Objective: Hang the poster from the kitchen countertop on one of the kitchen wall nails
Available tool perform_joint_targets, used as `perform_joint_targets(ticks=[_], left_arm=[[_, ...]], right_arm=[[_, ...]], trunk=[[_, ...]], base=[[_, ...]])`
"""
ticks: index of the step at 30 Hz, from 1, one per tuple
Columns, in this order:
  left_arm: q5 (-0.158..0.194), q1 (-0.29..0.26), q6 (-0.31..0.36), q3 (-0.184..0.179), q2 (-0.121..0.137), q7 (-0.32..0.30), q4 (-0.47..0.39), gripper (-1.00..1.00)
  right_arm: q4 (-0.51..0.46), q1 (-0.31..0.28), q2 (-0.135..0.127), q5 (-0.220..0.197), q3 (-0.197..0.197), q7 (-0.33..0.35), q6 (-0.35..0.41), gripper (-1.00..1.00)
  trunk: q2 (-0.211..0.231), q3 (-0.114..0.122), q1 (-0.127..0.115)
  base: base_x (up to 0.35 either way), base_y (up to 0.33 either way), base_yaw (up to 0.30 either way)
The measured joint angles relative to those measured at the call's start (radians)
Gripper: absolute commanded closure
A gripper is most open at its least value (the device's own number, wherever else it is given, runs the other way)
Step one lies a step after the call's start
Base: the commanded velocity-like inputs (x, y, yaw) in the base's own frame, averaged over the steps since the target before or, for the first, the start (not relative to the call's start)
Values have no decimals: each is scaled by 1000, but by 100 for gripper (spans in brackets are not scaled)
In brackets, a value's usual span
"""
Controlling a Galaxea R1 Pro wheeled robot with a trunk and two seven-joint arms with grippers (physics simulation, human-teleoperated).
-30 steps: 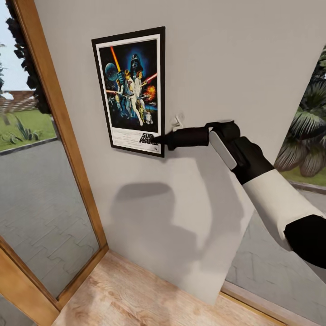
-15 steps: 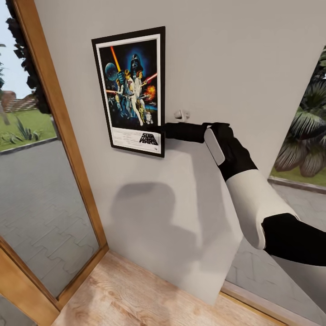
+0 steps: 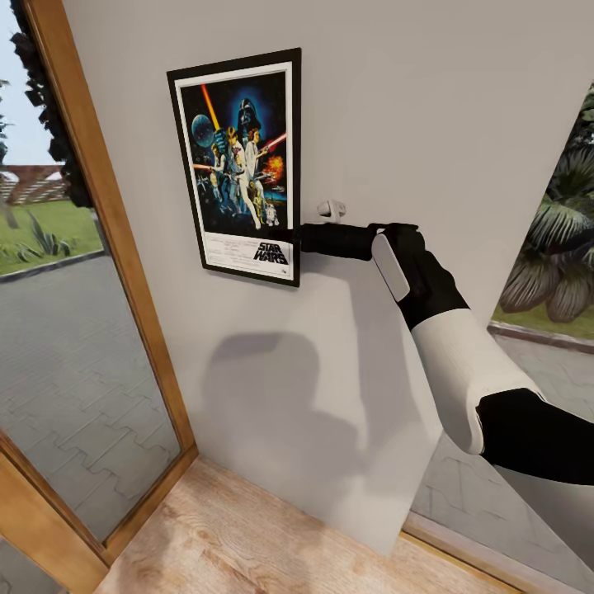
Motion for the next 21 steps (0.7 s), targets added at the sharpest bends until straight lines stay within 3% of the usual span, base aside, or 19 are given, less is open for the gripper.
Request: perform_joint_targets(ticks=[21], left_arm=[[0, 0, 0, -1, -1, 0, 0, -100]], right_arm=[[-1, 0, 0, 0, 0, 0, 0, -100]], trunk=[[0, 0, 0]], base=[[-21, -74, 0]])
